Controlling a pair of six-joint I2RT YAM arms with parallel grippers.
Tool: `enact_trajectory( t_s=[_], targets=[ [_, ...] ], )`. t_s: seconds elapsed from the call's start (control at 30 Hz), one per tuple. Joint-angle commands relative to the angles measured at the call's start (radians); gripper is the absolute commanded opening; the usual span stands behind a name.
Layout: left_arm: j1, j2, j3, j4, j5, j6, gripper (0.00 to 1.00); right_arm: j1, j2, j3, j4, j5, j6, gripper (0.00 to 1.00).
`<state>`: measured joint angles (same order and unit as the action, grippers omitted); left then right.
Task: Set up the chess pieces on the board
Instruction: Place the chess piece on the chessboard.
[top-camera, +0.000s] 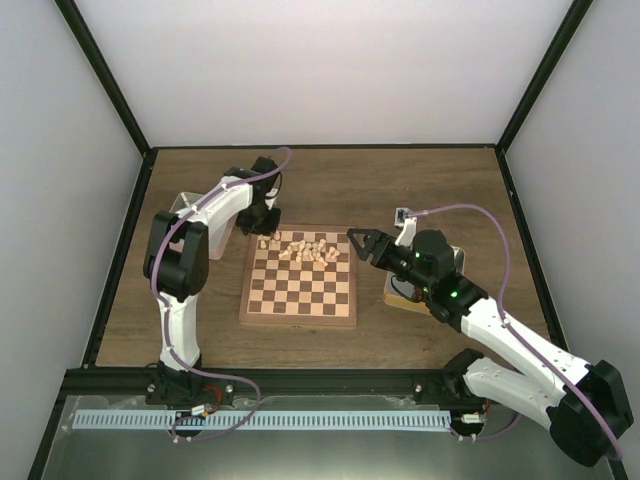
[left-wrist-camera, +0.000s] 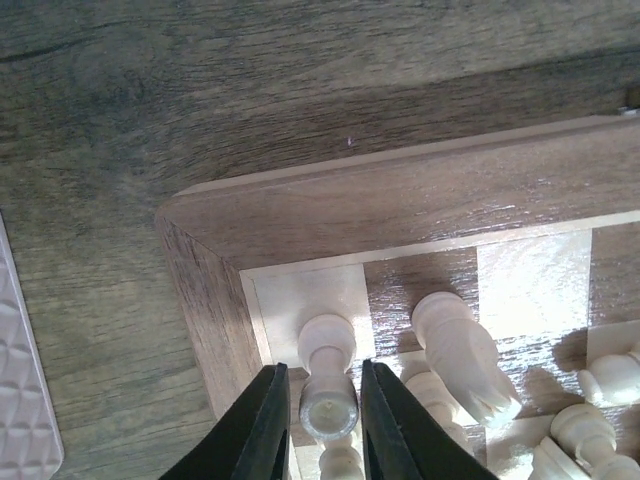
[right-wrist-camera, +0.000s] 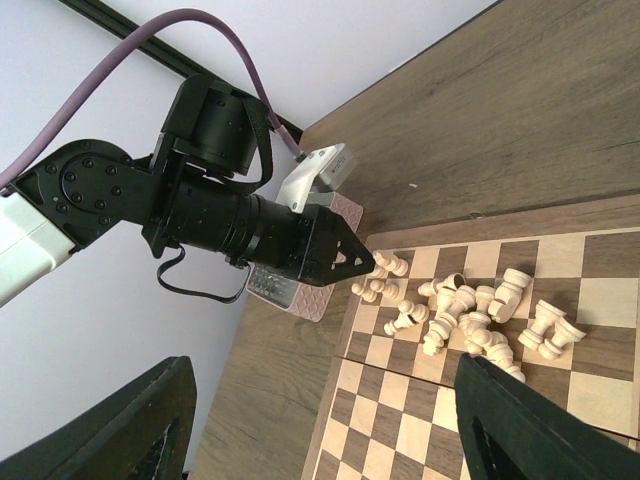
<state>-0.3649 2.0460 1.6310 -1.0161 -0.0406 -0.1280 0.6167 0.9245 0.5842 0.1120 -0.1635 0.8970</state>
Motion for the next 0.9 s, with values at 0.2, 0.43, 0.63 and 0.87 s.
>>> enact_trajectory(
  t_s=[0.2,0.43,0.63,0.87],
  targets=[
    [0.000,-0.008,0.001,0.038,-0.004,0.005,0.15,-0.006,-0.006,0.031,-0.004,0.010,-0.018,0.73],
    [0.001,0.006,0.006,0.038,-0.013,0.008,0.15,-0.006,-0.004,0.031,-0.007,0.015,-0.021,0.73],
    [0.000,-0.027,0.002,0.025,-0.017,0.007,0.29,-0.006,-0.003,0.031,-0.011,0.015,-0.028,0.73],
    [0.000,-0.122,0.009,0.038,0.013,-0.005,0.35,-0.005,0.076,0.074,-0.057,-0.014,-0.062,0.72]
  ],
)
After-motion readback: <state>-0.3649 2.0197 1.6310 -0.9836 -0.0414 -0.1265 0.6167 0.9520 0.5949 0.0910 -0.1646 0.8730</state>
